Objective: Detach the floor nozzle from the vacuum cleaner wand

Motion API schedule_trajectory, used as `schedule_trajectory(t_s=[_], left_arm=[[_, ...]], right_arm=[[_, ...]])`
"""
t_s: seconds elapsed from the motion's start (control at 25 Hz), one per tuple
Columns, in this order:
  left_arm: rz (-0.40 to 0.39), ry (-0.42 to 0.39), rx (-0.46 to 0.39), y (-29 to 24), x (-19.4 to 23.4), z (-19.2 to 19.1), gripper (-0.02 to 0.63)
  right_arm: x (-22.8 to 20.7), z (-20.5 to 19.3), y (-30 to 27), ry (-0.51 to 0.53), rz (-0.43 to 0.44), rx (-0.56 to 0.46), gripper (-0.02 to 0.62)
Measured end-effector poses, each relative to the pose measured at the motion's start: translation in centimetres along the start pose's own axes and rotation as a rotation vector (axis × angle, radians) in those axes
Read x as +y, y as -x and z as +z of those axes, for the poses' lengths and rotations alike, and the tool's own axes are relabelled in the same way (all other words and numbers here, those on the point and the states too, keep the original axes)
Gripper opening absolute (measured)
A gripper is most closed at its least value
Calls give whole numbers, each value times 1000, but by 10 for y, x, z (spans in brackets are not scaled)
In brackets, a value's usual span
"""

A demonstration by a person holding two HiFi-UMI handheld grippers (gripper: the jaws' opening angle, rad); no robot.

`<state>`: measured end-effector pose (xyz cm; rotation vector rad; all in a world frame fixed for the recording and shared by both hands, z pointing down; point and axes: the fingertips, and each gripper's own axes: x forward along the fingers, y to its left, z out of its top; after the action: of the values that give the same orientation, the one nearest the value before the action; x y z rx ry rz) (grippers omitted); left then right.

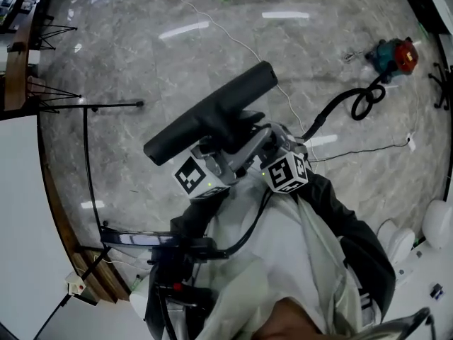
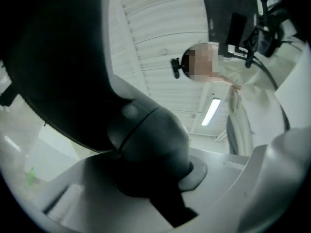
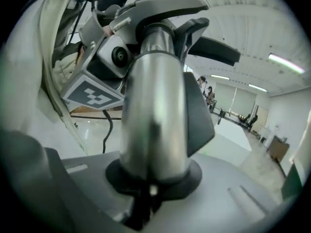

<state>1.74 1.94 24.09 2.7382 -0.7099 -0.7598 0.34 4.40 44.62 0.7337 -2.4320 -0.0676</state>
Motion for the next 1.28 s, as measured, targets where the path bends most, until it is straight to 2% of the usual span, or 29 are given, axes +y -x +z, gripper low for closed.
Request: schedule_trajectory(t_s=[0.12, 0.2, 0.32, 0.4, 0.52, 0.56, 0.6, 0.64, 0.72, 0.8, 0.88, 0.96, 1.0, 1.04, 1.12, 1.2, 1.28], left_arm=[[-141, -80, 12, 0, -41, -7, 77], [-189, -118, 40, -3, -58, -17, 80], [-237, -104, 60, -6, -64, -22, 84], [-265, -65, 62, -6, -61, -20, 86], [-305, 5, 57, -5, -53, -17, 84], [-314, 27, 55, -5, -51, -15, 84], [-318, 45, 51, -5, -48, -14, 84], [-315, 59, 46, -6, -44, -13, 84], [-273, 66, 32, -9, -36, -10, 81], [-170, 40, 17, -13, -24, -8, 75], [-31, 13, 5, -17, -5, -3, 75], [60, 22, -7, -16, 9, 3, 75], [65, 30, -12, -14, 12, 4, 75], [44, 33, -12, -11, 9, 5, 77], [-65, 13, 18, -5, -10, 0, 75], [-180, -13, 74, -2, -32, -9, 77], [-216, -2, 124, -3, -42, -19, 81]], right_arm=[[2, 1, 17, 69, -14, -43, 52], [0, -4, 28, 88, -11, -52, 55], [5, -13, 37, 75, 32, -57, 55], [19, -17, 38, 54, 156, -64, 54], [46, -12, 43, 16, 426, -70, 54], [49, -9, 43, 0, 482, -61, 52], [49, -7, 41, -15, 499, -47, 52], [44, -5, 37, -29, 476, -33, 52], [27, -5, 27, -44, 350, -27, 50], [9, -4, 19, -49, 192, -36, 49], [-7, -1, 12, -44, 56, -34, 49], [-16, 2, 7, -33, -30, -15, 49], [-17, 3, 6, -25, -47, -7, 49], [-15, 3, 6, -16, -45, -4, 49], [-3, 1, 9, 10, 24, -15, 49], [15, -4, 17, 36, 165, -38, 49], [30, -10, 27, 31, 316, -51, 51]])
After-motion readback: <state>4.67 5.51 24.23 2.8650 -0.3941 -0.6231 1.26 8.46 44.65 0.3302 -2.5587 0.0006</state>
